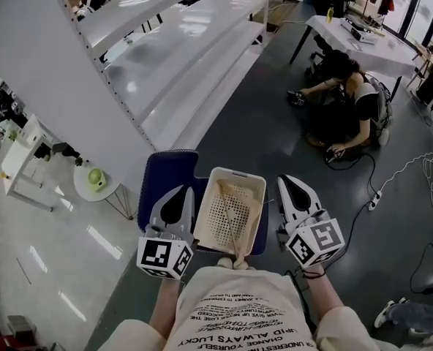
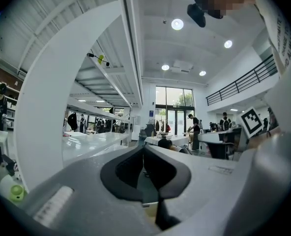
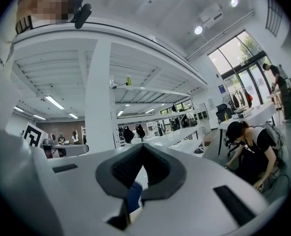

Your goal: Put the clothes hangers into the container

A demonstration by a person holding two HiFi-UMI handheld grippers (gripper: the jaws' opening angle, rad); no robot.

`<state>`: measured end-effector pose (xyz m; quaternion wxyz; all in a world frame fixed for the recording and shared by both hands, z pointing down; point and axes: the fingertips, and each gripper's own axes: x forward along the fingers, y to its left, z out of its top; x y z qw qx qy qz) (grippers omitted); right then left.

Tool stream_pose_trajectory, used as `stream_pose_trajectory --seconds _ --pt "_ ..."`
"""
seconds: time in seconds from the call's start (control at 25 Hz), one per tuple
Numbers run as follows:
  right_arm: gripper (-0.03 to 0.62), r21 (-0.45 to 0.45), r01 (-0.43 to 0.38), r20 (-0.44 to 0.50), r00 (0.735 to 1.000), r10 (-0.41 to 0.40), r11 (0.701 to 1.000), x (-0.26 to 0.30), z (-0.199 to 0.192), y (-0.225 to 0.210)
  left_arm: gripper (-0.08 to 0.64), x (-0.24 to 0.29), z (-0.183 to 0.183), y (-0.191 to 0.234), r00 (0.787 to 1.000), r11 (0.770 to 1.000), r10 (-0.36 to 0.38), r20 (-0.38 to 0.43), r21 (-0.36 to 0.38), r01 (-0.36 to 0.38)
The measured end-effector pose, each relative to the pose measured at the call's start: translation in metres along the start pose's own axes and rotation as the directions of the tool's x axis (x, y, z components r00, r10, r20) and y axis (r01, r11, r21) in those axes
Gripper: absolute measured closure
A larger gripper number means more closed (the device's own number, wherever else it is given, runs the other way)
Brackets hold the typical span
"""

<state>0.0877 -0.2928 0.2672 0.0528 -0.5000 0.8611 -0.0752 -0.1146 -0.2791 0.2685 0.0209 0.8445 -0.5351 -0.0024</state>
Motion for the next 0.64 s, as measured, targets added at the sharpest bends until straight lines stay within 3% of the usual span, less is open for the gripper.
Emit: stream_pose_trajectory --seconds 0.64 --pt "0.591 -0.047 0.022 -0.012 1.000 -0.022 0.999 -0.0050 0.0001 -0.0017 0.537 -0.0076 -0.0049 0.0099 0.999 0.999 0.034 -0.019 0.007 -0.034"
